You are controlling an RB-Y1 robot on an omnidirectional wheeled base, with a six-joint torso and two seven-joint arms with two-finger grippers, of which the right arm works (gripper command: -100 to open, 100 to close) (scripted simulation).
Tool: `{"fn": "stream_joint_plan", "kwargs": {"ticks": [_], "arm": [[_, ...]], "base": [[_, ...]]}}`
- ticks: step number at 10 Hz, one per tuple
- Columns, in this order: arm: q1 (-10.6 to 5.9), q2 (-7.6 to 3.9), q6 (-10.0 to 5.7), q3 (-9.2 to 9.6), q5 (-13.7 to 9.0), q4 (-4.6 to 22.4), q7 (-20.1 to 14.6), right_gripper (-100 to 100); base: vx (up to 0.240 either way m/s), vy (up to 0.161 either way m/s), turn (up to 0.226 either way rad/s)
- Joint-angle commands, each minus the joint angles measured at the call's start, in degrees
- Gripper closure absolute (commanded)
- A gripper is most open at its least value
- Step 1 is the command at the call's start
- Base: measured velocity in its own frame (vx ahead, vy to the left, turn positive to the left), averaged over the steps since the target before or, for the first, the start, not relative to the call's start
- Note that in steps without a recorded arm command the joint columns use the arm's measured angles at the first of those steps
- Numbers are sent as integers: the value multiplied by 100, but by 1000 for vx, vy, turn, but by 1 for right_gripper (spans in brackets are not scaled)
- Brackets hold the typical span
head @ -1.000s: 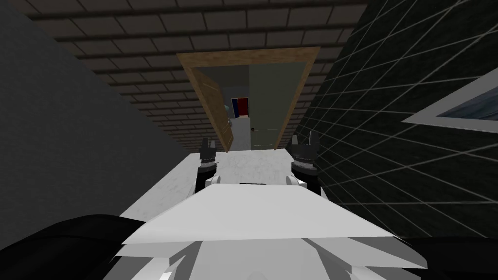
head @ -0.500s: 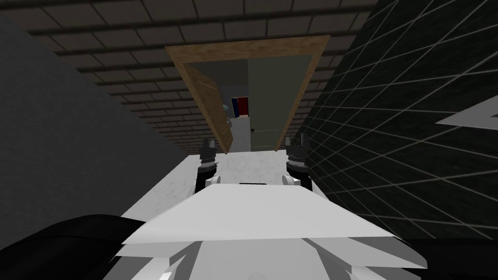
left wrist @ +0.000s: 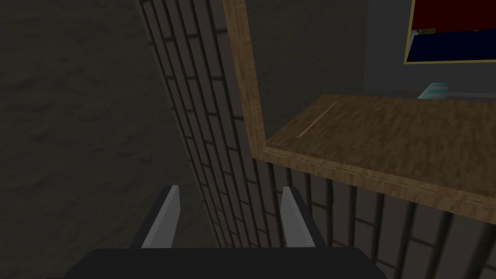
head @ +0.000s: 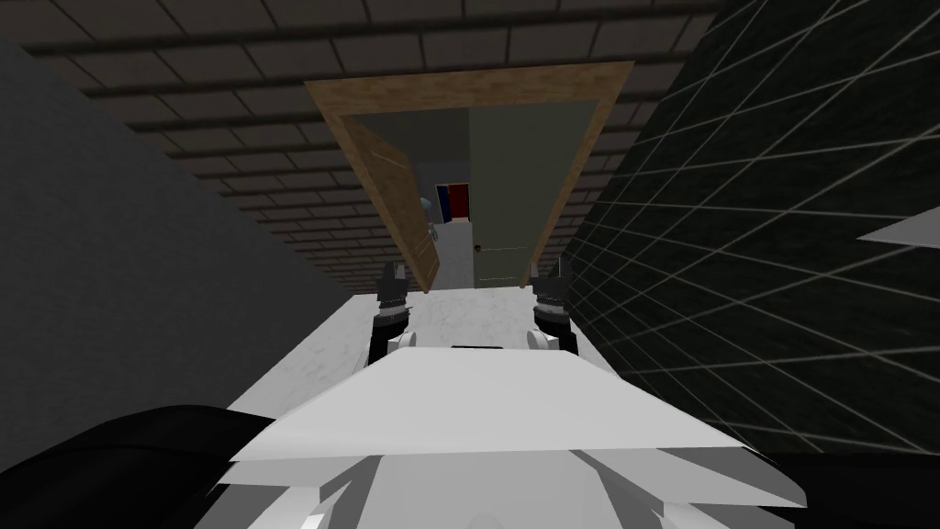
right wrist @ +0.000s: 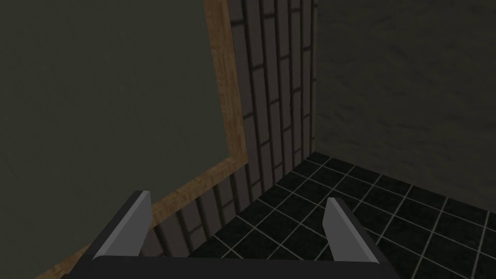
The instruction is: Push the door open
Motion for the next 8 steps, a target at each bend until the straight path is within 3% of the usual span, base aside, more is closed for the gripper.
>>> {"fn": "stream_joint_plan", "kwargs": {"ticks": [1,2,8], "arm": [[-30,-35,-48,83,-98,159,-121,-100],[-107,-74,-90,182,-230,381,-271,-100],[-349,-182,-224,495,-648,1084,-747,-100]], "base": [[83,0,5],[134,20,5],[116,10,3]]}}
